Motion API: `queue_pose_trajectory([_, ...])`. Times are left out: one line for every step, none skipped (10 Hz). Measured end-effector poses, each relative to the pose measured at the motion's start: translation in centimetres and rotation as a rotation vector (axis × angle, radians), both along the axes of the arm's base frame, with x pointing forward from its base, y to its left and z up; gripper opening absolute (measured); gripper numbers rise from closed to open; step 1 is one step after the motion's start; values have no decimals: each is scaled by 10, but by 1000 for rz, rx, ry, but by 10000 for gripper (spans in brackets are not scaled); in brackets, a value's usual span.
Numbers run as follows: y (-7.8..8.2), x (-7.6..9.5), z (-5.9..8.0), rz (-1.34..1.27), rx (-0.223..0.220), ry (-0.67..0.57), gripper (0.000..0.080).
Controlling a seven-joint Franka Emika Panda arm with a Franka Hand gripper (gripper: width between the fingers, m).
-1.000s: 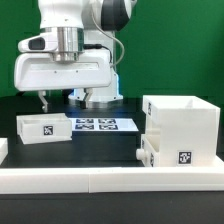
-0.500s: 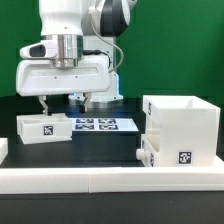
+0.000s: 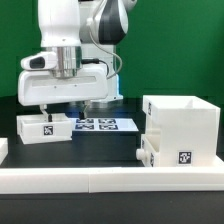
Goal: Assemble drawer
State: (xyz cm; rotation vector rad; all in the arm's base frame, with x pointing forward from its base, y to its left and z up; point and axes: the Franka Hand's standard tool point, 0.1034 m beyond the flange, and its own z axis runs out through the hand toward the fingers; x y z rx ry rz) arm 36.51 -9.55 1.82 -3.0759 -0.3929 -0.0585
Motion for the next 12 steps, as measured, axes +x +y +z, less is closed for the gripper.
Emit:
queue_pose_trajectory([1, -3, -6, 1, 3, 5, 648])
queue_pose_trajectory([2, -4, -10, 4, 4, 5, 648])
queue_pose_trajectory([2, -6, -12, 9, 4, 6, 648])
queue_pose_trajectory([2, -5, -13, 10, 2, 1, 648])
queue_pose_trajectory([2, -5, -14, 11, 2, 1, 648])
queue_pose_trajectory([3, -4, -14, 14, 2, 0, 536])
queue_pose_trajectory([4, -2, -13, 16, 2, -3, 536])
queue_pose_trajectory([4, -1, -13, 18, 1, -6, 350])
queue_pose_trajectory([4, 0, -13, 24, -1, -10, 214])
queue_pose_trajectory([3, 0, -13, 36, -2, -12, 214])
queue_pose_trajectory([2, 0, -13, 38, -4, -16, 57])
queue_pose_trajectory([2, 0, -13, 40, -5, -18, 40])
